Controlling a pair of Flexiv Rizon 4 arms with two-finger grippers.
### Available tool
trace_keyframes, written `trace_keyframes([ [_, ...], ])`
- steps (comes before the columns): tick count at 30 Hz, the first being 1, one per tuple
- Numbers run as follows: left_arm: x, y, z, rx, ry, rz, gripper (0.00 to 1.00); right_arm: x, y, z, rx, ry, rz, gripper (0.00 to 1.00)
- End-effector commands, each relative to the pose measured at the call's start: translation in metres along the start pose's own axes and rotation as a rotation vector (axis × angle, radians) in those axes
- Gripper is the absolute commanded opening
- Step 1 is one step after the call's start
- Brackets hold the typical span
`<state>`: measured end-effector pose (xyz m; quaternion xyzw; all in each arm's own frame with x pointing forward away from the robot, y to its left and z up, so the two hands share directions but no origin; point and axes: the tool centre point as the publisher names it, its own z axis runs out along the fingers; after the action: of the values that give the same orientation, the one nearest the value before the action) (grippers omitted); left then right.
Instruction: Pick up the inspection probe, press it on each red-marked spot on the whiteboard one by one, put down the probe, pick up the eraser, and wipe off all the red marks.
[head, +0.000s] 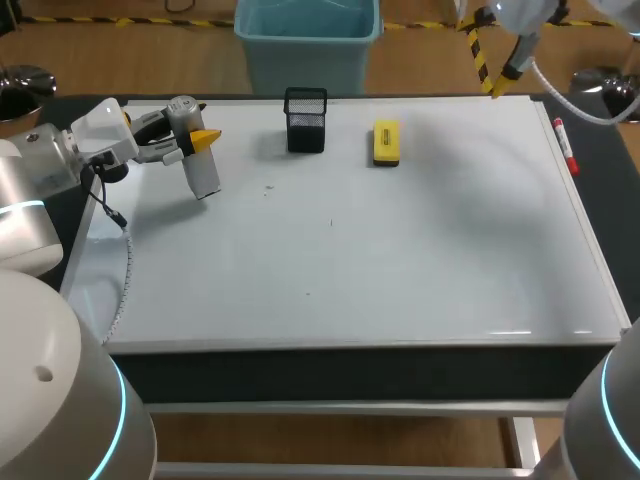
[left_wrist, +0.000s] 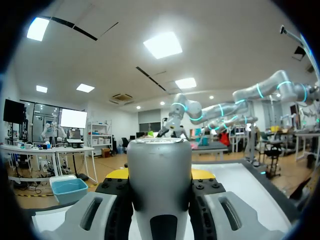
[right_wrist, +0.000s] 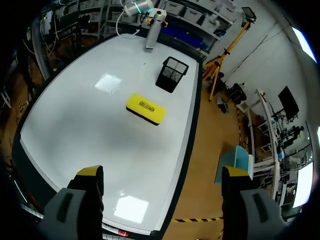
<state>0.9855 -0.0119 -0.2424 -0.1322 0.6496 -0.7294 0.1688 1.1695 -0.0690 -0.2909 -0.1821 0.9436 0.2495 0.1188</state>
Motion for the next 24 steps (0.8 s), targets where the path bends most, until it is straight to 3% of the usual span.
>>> trace_keyframes([
  [1, 0.0, -0.001, 0.0, 0.001, 0.0, 0.0, 0.0, 0.006, 0.0, -0.004, 0.004, -0.003, -0.001, 1.0],
  [17, 0.001, -0.001, 0.001, -0.003, 0.005, 0.006, 0.0, 0.006, 0.0, -0.004, 0.004, -0.003, -0.001, 1.0],
  [21, -0.017, -0.012, 0.006, -0.001, 0.051, 0.044, 0.0, 0.006, 0.0, -0.004, 0.004, -0.003, -0.001, 1.0],
  [24, -0.036, -0.026, 0.019, 0.018, 0.135, 0.069, 0.0, 0.006, 0.0, -0.004, 0.004, -0.003, -0.001, 1.0],
])
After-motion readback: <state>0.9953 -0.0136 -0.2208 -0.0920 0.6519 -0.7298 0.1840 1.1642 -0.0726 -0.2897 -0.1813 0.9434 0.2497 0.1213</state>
